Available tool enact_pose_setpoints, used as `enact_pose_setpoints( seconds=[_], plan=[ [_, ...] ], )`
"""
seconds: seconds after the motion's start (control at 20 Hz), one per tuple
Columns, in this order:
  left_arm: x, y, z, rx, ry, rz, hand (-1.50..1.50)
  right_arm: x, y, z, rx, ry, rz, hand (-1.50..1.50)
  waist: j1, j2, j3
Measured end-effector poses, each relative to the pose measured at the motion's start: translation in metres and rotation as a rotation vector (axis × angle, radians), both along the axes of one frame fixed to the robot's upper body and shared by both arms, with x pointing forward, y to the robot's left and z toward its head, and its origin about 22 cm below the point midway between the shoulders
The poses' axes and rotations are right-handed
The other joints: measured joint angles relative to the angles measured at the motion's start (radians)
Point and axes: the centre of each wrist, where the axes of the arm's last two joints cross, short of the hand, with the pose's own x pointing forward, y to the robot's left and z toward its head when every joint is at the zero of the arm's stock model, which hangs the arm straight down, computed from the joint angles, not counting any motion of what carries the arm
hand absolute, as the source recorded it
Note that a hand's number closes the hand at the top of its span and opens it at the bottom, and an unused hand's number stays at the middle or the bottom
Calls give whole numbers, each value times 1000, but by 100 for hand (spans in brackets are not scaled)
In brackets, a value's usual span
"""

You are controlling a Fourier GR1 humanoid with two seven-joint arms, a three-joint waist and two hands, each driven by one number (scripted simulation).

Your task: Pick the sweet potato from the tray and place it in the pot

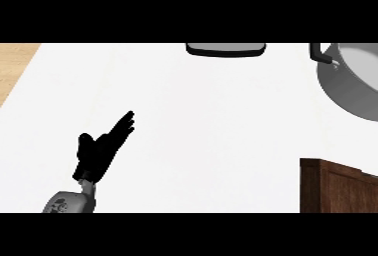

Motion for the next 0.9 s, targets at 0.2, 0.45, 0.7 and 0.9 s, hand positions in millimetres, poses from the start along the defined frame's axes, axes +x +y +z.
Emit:
enact_pose_setpoints(
  seconds=[0.2, 0.45, 0.7, 0.9],
  plan=[
    [-1, 1, -2, 1, -2, -4, 0, -1, -9, 23, -55, -47, -13, 150, 4, 0, -1],
    [0, -2, -4, 2, 4, -6, 0, -2, -17, 48, -144, -122, -20, 150, 2, -2, -2],
    [3, -6, -2, 2, -4, -15, 0, 0, -22, 72, -241, -198, -18, 150, 10, -1, -4],
    [4, -6, -2, 2, -5, -23, 0, 1, -25, 89, -306, -225, -15, 150, 21, -1, -6]
  ],
)
